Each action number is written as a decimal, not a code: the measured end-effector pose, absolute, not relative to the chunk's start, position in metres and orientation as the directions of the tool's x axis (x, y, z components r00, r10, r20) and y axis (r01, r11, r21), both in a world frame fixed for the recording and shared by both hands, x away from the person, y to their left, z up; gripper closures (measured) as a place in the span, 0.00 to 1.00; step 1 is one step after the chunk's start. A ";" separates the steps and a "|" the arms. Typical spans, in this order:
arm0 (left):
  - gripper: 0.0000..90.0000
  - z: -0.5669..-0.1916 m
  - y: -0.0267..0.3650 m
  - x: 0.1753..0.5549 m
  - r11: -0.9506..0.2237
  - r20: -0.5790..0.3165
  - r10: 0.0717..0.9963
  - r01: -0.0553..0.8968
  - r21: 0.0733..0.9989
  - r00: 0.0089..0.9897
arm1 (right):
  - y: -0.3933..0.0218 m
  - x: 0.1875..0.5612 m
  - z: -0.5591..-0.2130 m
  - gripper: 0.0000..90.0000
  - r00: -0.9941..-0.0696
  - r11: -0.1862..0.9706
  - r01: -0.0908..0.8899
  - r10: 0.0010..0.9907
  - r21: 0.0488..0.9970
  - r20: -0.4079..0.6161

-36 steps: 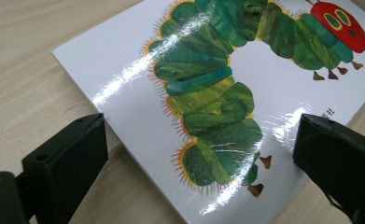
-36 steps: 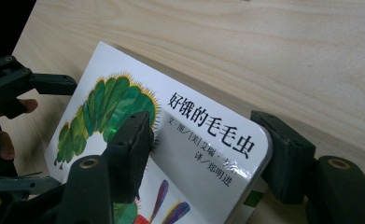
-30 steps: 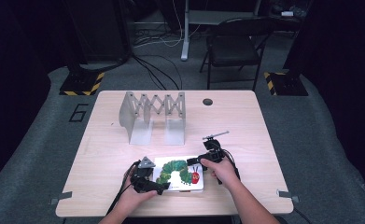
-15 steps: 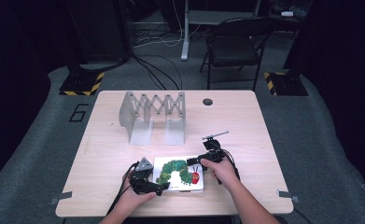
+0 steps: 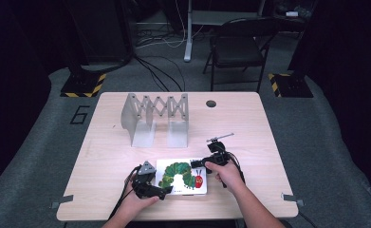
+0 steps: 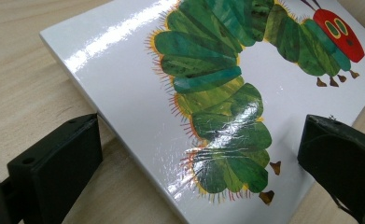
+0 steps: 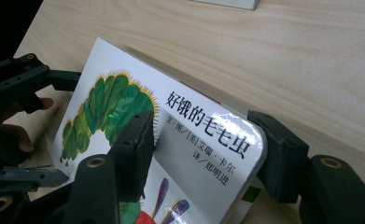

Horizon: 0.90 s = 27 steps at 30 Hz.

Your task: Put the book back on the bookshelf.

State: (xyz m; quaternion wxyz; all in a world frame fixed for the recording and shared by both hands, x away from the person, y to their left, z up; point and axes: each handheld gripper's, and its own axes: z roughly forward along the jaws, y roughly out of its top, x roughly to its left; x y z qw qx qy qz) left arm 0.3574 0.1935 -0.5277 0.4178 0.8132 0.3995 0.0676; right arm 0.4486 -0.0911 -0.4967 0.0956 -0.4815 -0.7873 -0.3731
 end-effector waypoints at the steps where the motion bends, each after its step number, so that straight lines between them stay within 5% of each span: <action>1: 0.00 -0.528 0.194 0.357 -0.334 -0.219 0.707 0.591 0.734 0.672 | -0.091 0.448 -0.495 0.48 -0.519 0.260 0.829 0.687 0.495 0.509; 27: 0.10 -0.527 0.194 0.352 -0.322 -0.260 0.674 0.593 0.738 0.691 | -0.089 0.432 -0.470 0.49 -0.586 0.285 0.770 0.670 0.571 0.456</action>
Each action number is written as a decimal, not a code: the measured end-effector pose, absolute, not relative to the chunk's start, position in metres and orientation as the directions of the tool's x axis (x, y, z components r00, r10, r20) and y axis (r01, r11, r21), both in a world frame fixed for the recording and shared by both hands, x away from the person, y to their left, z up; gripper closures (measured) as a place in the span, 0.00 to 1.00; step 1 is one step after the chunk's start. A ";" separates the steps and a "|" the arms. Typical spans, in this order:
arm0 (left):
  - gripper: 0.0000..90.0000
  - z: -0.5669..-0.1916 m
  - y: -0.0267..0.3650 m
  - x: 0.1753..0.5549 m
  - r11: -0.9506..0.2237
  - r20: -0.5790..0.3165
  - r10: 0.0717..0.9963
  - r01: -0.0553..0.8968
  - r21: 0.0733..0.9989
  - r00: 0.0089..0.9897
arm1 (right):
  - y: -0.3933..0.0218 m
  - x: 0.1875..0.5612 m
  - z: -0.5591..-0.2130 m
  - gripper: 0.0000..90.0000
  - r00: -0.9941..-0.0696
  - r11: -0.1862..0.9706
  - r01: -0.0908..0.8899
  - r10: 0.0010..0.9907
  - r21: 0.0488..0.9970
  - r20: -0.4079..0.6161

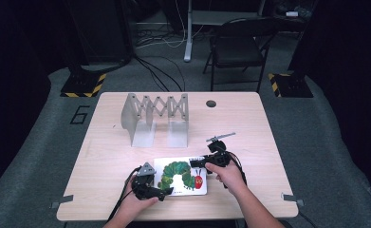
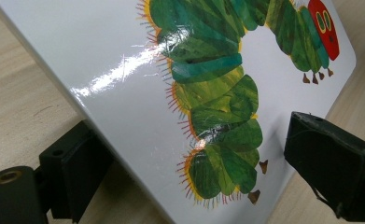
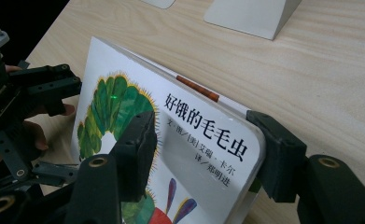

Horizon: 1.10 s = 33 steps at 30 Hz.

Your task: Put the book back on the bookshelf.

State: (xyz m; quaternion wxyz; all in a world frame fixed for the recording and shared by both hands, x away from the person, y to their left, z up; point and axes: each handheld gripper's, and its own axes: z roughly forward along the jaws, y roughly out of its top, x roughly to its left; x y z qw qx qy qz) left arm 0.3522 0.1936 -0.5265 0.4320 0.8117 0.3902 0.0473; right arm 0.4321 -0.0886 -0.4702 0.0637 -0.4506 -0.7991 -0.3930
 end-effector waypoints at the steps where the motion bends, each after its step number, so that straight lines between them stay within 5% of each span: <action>1: 0.10 -0.527 0.194 0.352 -0.321 -0.262 0.673 0.593 0.738 0.692 | -0.089 0.432 -0.470 0.49 -0.590 0.286 0.766 0.669 0.575 0.452; 33: 0.29 -0.511 0.203 0.350 -0.299 -0.278 0.705 0.629 0.718 0.653 | -0.085 0.427 -0.460 0.49 -0.609 0.284 0.743 0.662 0.605 0.437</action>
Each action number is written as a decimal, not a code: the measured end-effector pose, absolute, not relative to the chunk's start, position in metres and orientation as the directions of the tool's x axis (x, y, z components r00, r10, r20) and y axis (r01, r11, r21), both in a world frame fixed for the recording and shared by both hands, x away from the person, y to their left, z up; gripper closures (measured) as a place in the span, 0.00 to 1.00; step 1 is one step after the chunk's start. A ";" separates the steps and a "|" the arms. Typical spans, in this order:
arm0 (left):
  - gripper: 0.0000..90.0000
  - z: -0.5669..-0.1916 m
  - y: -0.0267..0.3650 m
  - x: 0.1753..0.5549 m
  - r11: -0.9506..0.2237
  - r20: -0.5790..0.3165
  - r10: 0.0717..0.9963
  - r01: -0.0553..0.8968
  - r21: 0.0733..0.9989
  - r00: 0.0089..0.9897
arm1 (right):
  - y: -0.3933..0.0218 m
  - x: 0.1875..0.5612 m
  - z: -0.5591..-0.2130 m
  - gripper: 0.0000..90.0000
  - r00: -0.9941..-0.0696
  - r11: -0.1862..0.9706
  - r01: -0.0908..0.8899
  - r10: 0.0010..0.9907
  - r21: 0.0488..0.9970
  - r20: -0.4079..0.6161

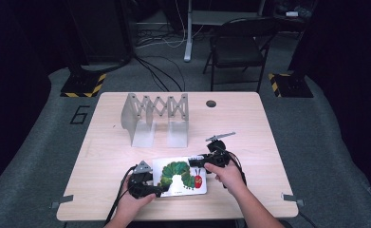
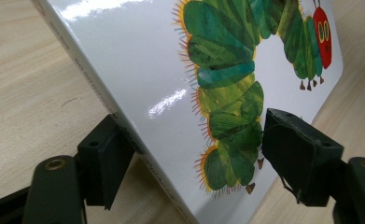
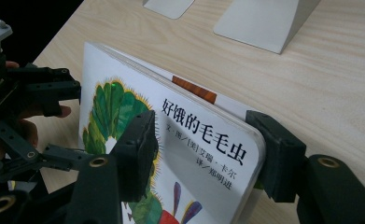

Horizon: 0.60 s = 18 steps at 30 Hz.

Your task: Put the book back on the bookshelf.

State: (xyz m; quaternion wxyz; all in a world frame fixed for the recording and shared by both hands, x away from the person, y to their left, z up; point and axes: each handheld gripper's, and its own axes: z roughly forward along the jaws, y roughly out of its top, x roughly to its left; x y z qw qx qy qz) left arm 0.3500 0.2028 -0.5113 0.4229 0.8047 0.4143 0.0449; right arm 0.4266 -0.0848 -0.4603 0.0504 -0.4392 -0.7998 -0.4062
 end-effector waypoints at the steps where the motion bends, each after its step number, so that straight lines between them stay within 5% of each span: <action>1: 0.31 -0.511 0.204 0.350 -0.304 -0.267 0.708 0.623 0.721 0.654 | -0.084 0.426 -0.459 0.49 -0.609 0.283 0.743 0.663 0.607 0.436; 18: 0.49 -0.494 0.220 0.353 -0.293 -0.228 0.728 0.594 0.749 0.646 | -0.077 0.418 -0.440 0.50 -0.652 0.293 0.693 0.645 0.659 0.399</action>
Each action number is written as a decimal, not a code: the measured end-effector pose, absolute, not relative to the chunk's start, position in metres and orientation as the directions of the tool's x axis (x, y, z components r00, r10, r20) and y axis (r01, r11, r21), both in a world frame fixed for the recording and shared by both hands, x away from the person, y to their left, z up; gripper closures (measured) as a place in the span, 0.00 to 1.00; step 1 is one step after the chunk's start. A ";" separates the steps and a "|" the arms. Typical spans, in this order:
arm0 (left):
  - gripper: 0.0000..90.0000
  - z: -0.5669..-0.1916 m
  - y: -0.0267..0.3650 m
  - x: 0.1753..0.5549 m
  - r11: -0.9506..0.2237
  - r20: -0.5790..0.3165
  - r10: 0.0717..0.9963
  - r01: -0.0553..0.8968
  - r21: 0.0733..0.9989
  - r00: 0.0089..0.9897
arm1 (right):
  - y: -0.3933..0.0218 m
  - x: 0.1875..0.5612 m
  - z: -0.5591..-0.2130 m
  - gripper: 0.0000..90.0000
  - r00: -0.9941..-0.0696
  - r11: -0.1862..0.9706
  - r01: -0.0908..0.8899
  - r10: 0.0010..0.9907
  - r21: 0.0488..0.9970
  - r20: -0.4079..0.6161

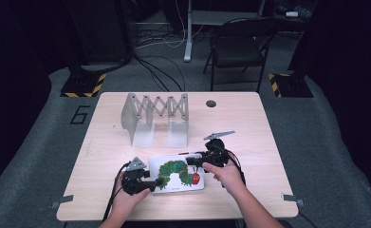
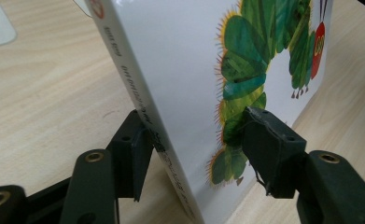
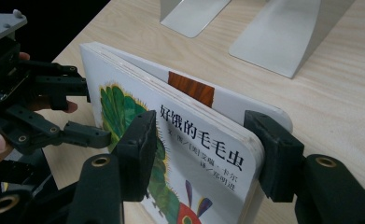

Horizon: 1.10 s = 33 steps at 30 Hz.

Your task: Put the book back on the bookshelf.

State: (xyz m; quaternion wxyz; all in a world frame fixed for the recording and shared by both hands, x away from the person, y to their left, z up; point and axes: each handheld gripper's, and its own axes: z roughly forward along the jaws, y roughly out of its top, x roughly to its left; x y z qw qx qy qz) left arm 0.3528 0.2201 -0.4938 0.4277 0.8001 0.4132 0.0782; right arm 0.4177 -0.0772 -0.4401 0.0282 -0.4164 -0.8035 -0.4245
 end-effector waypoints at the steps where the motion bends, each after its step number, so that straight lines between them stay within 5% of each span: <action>1: 0.50 -0.492 0.222 0.353 -0.292 -0.228 0.729 0.595 0.749 0.645 | -0.076 0.416 -0.438 0.50 -0.651 0.289 0.693 0.644 0.660 0.402; 13: 0.57 -0.481 0.230 0.353 -0.317 -0.135 0.753 0.535 0.783 0.644 | -0.068 0.411 -0.430 0.50 -0.695 0.309 0.650 0.611 0.694 0.379; 33: 0.60 -0.484 0.236 0.350 -0.342 -0.144 0.713 0.520 0.783 0.686 | -0.068 0.408 -0.438 0.45 -0.712 0.352 0.648 0.595 0.676 0.373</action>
